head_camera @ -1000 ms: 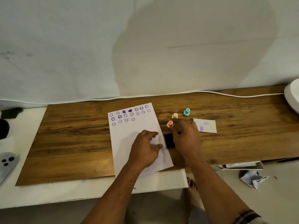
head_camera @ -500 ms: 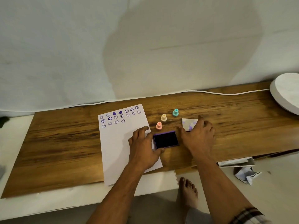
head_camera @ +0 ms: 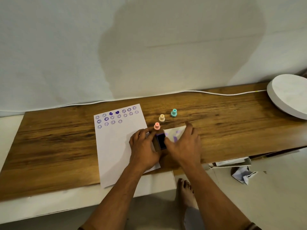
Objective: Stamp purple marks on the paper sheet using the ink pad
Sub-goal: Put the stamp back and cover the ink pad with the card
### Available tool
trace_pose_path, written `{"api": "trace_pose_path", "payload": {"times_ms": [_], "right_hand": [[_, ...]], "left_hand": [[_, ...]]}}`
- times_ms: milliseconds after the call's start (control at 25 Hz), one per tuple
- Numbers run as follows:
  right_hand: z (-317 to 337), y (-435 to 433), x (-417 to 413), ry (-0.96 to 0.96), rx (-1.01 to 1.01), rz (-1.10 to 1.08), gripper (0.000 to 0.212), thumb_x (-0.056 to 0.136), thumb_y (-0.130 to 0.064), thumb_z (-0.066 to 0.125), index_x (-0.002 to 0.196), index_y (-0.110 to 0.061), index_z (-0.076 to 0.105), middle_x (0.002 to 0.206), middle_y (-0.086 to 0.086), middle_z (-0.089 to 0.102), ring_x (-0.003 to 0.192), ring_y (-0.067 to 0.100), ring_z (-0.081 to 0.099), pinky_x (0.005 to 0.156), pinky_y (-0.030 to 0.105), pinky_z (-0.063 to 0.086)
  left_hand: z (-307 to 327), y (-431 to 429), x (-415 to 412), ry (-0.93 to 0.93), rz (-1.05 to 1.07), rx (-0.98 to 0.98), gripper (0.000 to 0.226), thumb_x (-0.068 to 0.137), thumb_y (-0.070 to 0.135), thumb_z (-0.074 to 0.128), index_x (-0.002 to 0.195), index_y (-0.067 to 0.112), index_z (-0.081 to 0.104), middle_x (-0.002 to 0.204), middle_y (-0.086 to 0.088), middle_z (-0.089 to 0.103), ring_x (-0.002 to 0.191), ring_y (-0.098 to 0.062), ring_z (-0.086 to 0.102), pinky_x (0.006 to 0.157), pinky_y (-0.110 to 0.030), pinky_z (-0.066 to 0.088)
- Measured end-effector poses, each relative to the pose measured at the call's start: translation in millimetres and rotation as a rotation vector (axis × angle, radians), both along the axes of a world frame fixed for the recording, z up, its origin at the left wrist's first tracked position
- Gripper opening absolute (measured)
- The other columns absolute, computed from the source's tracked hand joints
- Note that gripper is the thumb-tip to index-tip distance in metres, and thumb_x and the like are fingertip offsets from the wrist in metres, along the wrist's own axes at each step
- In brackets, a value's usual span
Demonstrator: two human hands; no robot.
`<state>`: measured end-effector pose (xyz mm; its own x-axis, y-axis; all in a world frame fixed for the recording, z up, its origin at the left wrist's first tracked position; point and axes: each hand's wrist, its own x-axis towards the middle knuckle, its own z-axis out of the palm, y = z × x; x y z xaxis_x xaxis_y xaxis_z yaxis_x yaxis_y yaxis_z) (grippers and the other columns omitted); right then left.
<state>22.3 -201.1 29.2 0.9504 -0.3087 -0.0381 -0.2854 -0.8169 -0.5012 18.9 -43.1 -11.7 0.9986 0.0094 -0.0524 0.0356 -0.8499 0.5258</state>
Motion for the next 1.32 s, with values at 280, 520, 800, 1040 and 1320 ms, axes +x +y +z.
{"api": "trace_pose_path", "payload": {"times_ms": [280, 520, 800, 1040, 1320], "right_hand": [[-7.7, 19.0, -8.2, 0.013, -0.073, 0.081, 0.107, 0.074, -0.077, 0.062, 0.154, -0.016, 0.025, 0.151, 0.011, 0.047, 0.136, 0.031, 0.045, 0.108, 0.046, 0.044], [-10.7, 21.5, -8.0, 0.047, -0.104, 0.088, 0.107, 0.075, -0.080, 0.060, 0.154, -0.019, 0.023, 0.154, 0.010, 0.046, 0.137, 0.031, 0.046, 0.108, 0.047, 0.045], [-10.5, 28.8, -11.4, 0.042, -0.189, 0.067, 0.098, 0.079, -0.080, 0.054, 0.151, -0.018, 0.028, 0.146, 0.011, 0.051, 0.131, 0.031, 0.050, 0.102, 0.047, 0.047], [-7.9, 29.0, -10.7, 0.057, -0.162, 0.052, 0.094, 0.082, -0.083, 0.046, 0.151, -0.020, 0.028, 0.148, 0.013, 0.051, 0.132, 0.033, 0.049, 0.103, 0.050, 0.046], [-1.0, 19.1, -7.6, 0.132, -0.160, 0.065, 0.094, 0.093, -0.068, 0.052, 0.161, -0.019, 0.010, 0.164, 0.017, 0.031, 0.151, 0.038, 0.028, 0.121, 0.059, 0.028]], "left_hand": [[3.9, -1.4, -3.6, -0.016, 0.018, -0.018, 0.070, 0.077, 0.055, 0.066, 0.143, 0.034, 0.054, 0.156, 0.007, 0.043, 0.147, -0.020, 0.026, 0.125, -0.045, 0.026], [5.6, 0.3, -3.1, -0.022, 0.006, -0.001, 0.064, 0.083, 0.046, 0.072, 0.142, 0.030, 0.056, 0.157, 0.003, 0.043, 0.147, -0.022, 0.024, 0.126, -0.047, 0.022], [6.9, -0.1, -0.9, -0.032, -0.004, 0.037, 0.063, 0.084, 0.046, 0.070, 0.142, 0.028, 0.056, 0.157, -0.001, 0.044, 0.148, -0.024, 0.024, 0.127, -0.049, 0.018], [0.4, 4.0, -2.4, -0.108, -0.022, 0.091, 0.063, 0.080, 0.054, 0.065, 0.137, 0.030, 0.060, 0.152, -0.001, 0.050, 0.144, -0.024, 0.028, 0.125, -0.050, 0.017], [-4.4, 11.4, -2.2, -0.119, -0.026, 0.171, 0.070, 0.072, 0.069, 0.069, 0.131, 0.032, 0.064, 0.150, 0.000, 0.051, 0.141, -0.022, 0.023, 0.122, -0.049, 0.008]]}}
